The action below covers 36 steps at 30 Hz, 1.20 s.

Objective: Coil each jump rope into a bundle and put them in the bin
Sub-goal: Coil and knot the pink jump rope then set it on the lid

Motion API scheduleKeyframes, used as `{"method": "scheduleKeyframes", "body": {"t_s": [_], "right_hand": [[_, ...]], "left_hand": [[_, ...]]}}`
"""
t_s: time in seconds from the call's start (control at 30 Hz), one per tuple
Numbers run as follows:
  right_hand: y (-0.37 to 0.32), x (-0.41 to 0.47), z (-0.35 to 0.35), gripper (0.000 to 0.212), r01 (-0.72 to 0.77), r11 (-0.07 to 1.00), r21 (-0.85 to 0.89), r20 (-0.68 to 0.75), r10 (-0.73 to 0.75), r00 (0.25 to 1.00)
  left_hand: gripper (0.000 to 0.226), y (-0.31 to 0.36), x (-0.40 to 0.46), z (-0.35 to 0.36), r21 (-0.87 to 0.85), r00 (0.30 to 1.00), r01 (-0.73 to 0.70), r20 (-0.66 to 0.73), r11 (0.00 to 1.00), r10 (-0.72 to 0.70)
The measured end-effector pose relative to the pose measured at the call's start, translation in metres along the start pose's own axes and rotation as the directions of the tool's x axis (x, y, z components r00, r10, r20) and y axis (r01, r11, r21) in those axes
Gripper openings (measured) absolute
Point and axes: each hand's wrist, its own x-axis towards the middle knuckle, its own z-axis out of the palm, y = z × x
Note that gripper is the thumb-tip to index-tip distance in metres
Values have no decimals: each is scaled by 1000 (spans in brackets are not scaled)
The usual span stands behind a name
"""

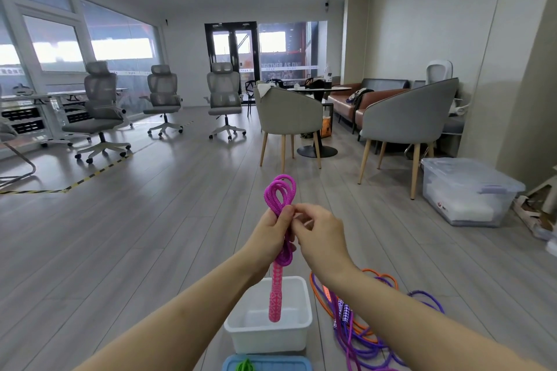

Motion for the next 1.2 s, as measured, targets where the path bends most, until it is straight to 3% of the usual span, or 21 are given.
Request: {"method": "scheduleKeyframes", "body": {"t_s": [0.1, 0.23, 0.33, 0.43, 0.57, 0.7, 0.83, 0.97, 1.07, 1.2], "right_hand": [[2, 2, 0, 12, -85, 987, 134, -2, 86, 996], [2, 1, 3, 8, -95, 987, 126, 80, 86, 993], [6, -2, 3, 10, -97, 991, 89, 212, 77, 974], [11, -7, 2, 12, -108, 993, 50, 418, 77, 905], [22, -11, -4, 10, -6, 997, -75, 609, 51, 792], [27, -3, -24, 14, 103, 976, -191, 666, 52, 744], [44, 10, -49, 20, 102, 950, -296, 591, 98, 801], [49, 16, -49, 16, 216, 919, -331, 476, -35, 879], [38, 16, -41, 22, 303, 895, -326, 427, -147, 892], [31, 16, -33, 22, 373, 837, -401, 339, -243, 909]], "left_hand": [[37, 1, -1, 7, -158, 997, 38, -56, 987, -47], [39, 8, 8, 10, -412, 968, 100, -171, 906, -184], [38, 6, 22, -1, -575, 936, 42, -263, 817, -234], [30, 5, 33, -22, -688, 917, -38, -313, 724, -249], [31, 12, 42, -46, -743, 908, -89, -334, 664, -252], [38, 16, 45, -61, -715, 928, -55, -294, 697, -228], [38, 22, 35, -70, -638, 957, 23, -209, 769, -201], [33, 17, 22, -60, -193, 988, 109, -87, 975, -128], [35, 16, 11, -45, 40, 995, 100, 16, 994, -100], [38, 16, 0, -32, 127, 984, 119, 114, 985, -134]]}}
